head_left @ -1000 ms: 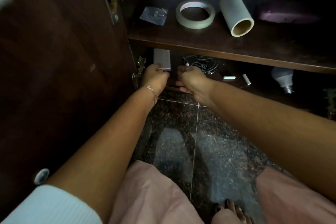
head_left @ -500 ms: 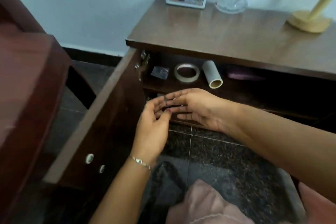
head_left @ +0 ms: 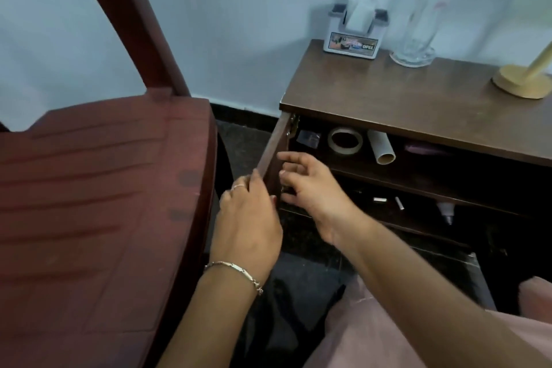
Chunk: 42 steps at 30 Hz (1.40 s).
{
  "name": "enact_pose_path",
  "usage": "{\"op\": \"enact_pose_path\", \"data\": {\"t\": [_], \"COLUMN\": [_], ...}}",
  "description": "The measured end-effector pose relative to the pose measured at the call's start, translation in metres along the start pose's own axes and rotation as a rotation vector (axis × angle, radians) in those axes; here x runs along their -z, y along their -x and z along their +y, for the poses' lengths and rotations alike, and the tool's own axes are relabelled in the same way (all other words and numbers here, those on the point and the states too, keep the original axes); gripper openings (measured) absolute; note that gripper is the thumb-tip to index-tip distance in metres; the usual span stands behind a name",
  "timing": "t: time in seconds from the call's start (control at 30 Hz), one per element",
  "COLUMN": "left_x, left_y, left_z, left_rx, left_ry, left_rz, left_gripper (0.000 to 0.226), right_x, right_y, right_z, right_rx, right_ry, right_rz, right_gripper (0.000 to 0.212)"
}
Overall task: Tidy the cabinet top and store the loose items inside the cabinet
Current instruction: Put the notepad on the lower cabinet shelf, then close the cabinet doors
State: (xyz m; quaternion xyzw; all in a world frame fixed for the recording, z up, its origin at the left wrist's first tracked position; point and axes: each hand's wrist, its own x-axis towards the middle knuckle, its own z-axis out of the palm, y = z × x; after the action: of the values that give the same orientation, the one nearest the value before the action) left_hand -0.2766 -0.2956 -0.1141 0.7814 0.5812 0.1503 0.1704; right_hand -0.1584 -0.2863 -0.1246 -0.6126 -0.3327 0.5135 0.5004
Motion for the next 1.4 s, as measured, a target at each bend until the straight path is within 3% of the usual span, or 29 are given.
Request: {"op": "enact_pose_path", "data": {"t": [0.13,0.3,0.5,0.63,0.77,1.03,1.13,1.23,1.3,1.4], "left_x": [-0.005,-0.021,-0.050,-0.068,-0.083,-0.098,-0.103,-0.111,-0.114,-0.118], "left_y": [-0.006,-0.015,-0.033,-0.054,-0.075,-0.101,-0.110,-0.113,-0.106,-0.092], "left_z": [-0.009,0.000,0.029,0.055,0.078,0.105,0.109,0.110,0.112,0.117], "left_rx": [0.046,-0.012,0.135,0.131,0.185,0.187,0.114,-0.096,-0.282,-0.491], "left_ry": [0.062,0.274,0.768,0.787,0.783,0.627,0.544,0.272,0.104,0.056], "left_rz": [-0.017,-0.031,-0.280,-0.389,-0.577,-0.741,-0.680,-0.418,-0.174,-0.020], "left_gripper": [0.047,0.033,0.038,0.051,0.059,0.079,0.068,0.048,0.030,0.027], "right_x": [-0.017,0.003,0.054,0.094,0.128,0.159,0.164,0.170,0.175,0.183], "right_y": [0.010,0.015,0.027,0.038,0.044,0.018,0.009,0.004,0.001,-0.003], "right_z": [0.020,0.026,0.026,0.029,0.031,0.026,0.023,0.021,0.018,0.011], "right_rx": [0.068,0.143,0.191,0.242,0.293,0.404,0.446,0.478,0.488,0.455], "right_ry": [0.078,0.213,0.360,0.589,0.844,1.301,1.450,1.511,1.534,1.522], "right_rz": [0.001,0.123,0.257,0.373,0.459,0.643,0.672,0.635,0.624,0.619], "right_gripper": [0.035,0.035,0.028,0.024,0.035,0.041,0.049,0.057,0.051,0.031]}}
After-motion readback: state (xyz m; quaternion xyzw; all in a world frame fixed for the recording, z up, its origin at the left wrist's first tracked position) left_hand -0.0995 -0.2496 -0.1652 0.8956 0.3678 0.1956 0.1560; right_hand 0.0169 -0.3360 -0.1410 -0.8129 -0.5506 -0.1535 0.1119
